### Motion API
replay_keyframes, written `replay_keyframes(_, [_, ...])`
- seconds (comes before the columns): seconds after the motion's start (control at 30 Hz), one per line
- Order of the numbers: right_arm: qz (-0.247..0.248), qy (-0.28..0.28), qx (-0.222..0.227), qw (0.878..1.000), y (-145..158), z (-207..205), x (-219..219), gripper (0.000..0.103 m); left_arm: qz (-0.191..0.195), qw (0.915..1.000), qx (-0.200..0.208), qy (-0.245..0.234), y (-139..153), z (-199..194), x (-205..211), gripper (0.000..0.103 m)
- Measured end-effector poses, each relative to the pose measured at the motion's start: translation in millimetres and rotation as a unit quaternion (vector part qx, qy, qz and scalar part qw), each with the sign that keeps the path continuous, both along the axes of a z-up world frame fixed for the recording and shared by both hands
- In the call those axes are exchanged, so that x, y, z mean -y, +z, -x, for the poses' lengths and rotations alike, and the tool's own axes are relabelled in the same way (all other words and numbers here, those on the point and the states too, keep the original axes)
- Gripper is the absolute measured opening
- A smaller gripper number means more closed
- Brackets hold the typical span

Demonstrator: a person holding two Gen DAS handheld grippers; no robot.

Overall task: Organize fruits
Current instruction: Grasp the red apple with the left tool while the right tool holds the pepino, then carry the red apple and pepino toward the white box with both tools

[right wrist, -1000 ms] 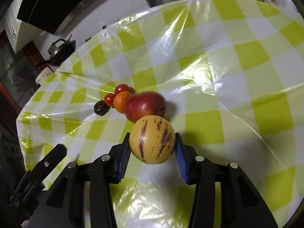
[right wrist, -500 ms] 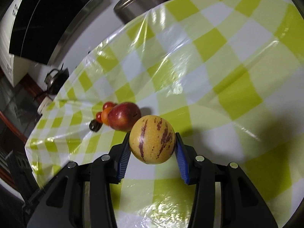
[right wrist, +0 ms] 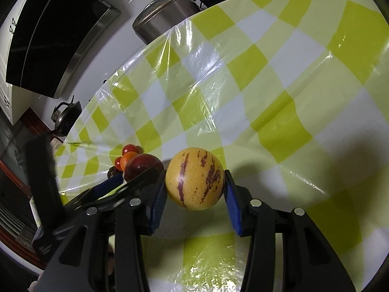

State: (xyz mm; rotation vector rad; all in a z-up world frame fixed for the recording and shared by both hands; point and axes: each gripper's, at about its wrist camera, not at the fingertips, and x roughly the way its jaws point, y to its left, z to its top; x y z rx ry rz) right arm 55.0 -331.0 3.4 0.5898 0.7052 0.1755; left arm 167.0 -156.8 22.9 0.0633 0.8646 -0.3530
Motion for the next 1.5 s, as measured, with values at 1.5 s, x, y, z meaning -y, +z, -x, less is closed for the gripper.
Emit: replay_keyframes(1.5, [0.024, 0.028, -0.015, 0.999, -3.6, -5.1, -16.8, 0.045, 0.055, 0.9933, 0.05, 0.089, 18.1, 171.7, -126.8, 0.067])
